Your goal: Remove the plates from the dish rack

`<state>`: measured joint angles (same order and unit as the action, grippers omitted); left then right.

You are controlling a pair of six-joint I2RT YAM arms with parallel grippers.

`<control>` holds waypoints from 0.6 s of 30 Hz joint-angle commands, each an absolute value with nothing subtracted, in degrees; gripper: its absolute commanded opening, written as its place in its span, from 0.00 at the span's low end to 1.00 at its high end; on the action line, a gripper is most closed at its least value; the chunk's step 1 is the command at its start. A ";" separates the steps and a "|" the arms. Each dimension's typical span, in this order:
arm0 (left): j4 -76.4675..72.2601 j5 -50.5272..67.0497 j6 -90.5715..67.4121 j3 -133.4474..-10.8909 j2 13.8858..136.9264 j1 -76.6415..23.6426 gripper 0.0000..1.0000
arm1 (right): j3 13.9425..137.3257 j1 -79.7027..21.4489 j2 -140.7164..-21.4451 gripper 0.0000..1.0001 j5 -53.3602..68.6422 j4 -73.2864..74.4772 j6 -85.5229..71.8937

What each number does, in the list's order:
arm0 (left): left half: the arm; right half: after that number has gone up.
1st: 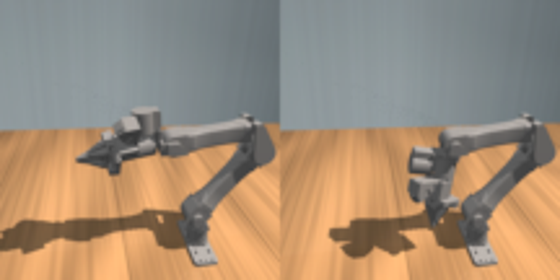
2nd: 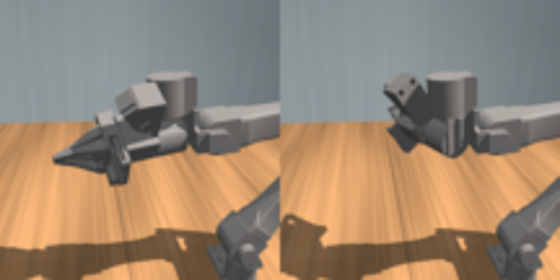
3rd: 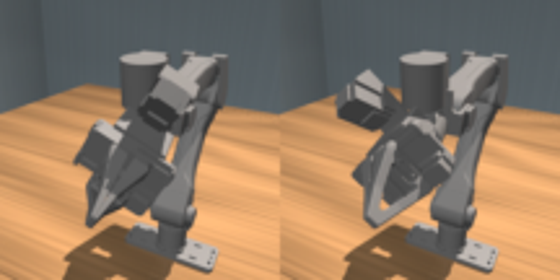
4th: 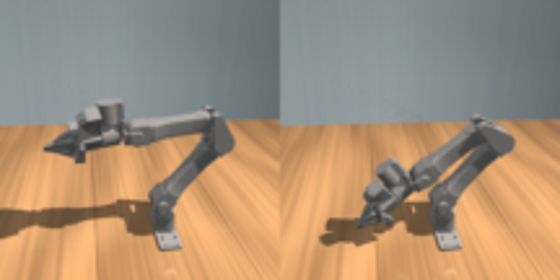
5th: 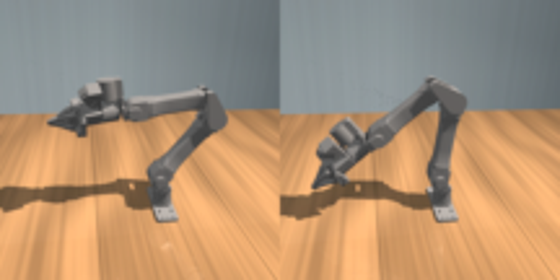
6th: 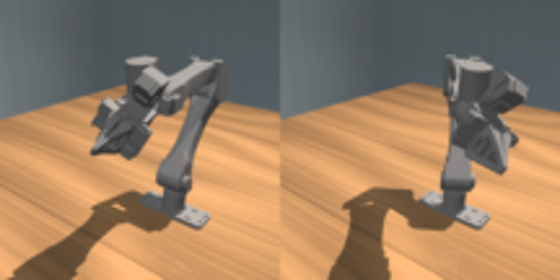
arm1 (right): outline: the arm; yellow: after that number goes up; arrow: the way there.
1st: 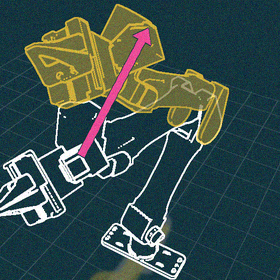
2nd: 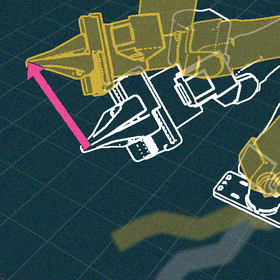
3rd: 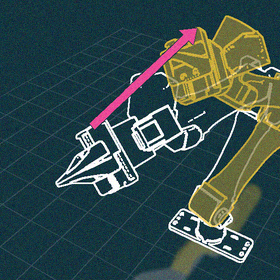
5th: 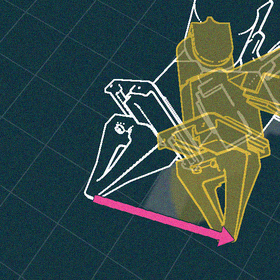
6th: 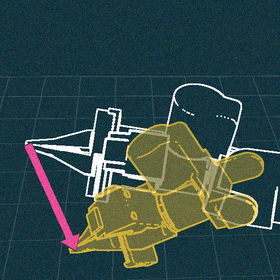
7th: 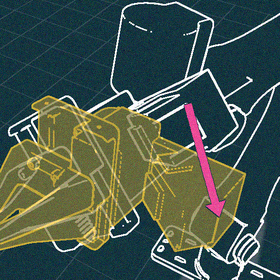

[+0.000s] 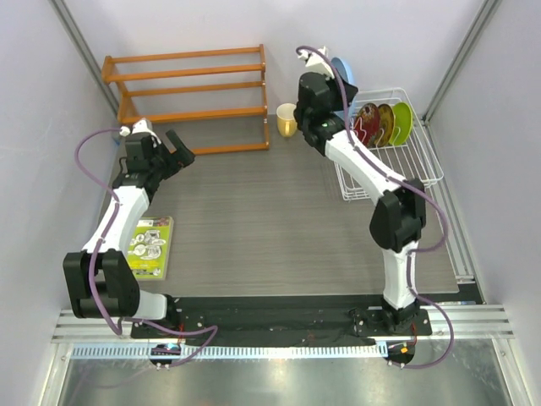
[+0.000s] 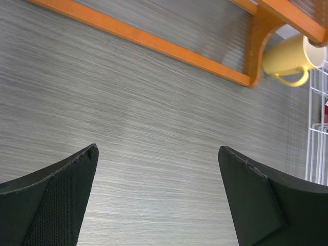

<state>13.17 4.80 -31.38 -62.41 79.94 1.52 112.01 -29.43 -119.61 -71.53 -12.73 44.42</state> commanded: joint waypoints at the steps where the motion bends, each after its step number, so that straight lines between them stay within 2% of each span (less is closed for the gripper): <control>1: 10.11 10.36 -32.08 -61.35 78.05 1.32 0.99 | 116.46 -31.90 -105.50 0.01 -59.38 17.84 15.69; 4: 7.22 15.02 -34.53 -59.69 77.87 1.23 0.99 | 112.44 -32.87 -100.31 0.01 -49.61 26.68 3.90; 7: 1.87 19.41 -37.87 -57.40 77.43 1.14 0.97 | 105.33 -33.13 -95.12 0.01 -38.46 29.53 -4.55; 12: -1.22 21.44 -40.60 -55.11 75.94 0.53 0.96 | 95.99 -33.66 -90.53 0.01 -26.48 28.57 -13.35; 18: -8.51 23.82 -44.73 -50.37 72.95 -1.32 0.97 | 86.50 -34.10 -87.10 0.01 -18.20 22.42 -19.16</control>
<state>-0.27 20.25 -41.12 -52.21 76.34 0.51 89.89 -33.52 -89.73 -27.73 26.55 -11.73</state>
